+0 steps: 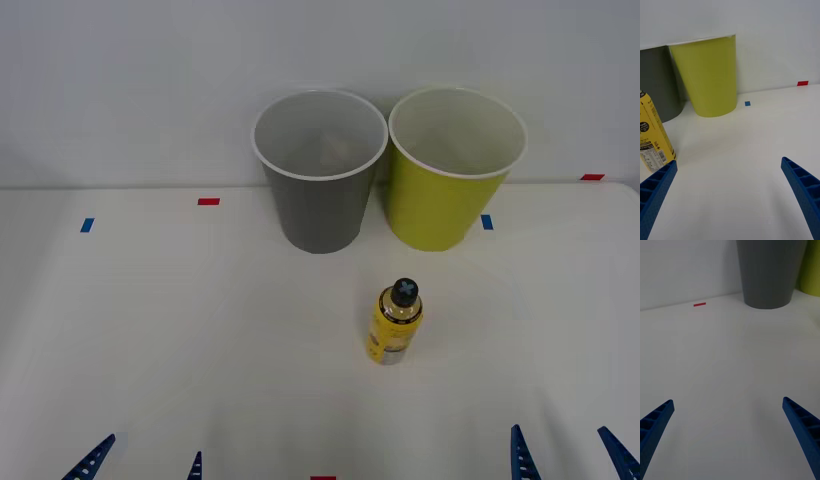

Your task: Put cans in the gray bin and PET bottles in the light green bin.

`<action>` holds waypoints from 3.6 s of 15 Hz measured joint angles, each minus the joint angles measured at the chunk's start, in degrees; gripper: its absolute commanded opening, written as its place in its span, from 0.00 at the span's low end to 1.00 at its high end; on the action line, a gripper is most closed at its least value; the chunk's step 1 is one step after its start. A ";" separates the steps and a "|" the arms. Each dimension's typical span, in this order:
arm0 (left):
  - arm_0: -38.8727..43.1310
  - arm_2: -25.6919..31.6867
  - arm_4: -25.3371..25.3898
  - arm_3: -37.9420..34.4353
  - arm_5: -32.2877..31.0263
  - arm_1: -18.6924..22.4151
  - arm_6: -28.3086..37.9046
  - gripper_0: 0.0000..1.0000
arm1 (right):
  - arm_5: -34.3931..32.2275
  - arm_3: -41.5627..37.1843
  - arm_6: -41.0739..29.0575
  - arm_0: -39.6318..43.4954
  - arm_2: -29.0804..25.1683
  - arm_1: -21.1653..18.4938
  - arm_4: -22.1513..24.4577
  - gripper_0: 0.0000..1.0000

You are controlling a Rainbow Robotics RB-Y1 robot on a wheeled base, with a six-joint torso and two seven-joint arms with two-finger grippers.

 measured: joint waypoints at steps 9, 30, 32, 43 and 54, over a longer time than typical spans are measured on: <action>0.00 0.00 0.00 0.00 0.00 0.00 0.00 1.00 | -0.46 1.62 1.11 -1.79 0.26 -2.41 0.17 1.00; 0.00 0.00 0.00 0.00 0.00 0.00 0.00 1.00 | 14.91 7.11 7.79 -32.07 15.45 -4.79 -0.38 1.00; 0.00 0.00 0.00 0.00 0.00 0.00 0.00 1.00 | 16.47 7.12 8.47 -33.56 15.29 -3.77 0.02 1.00; 0.00 0.00 0.00 0.00 0.00 0.00 0.00 1.00 | 24.16 7.12 11.22 -38.49 13.32 -0.49 1.84 0.57; 0.00 0.00 0.00 0.00 0.00 0.00 0.00 1.00 | 23.48 6.79 11.70 -36.89 13.83 0.54 2.02 0.11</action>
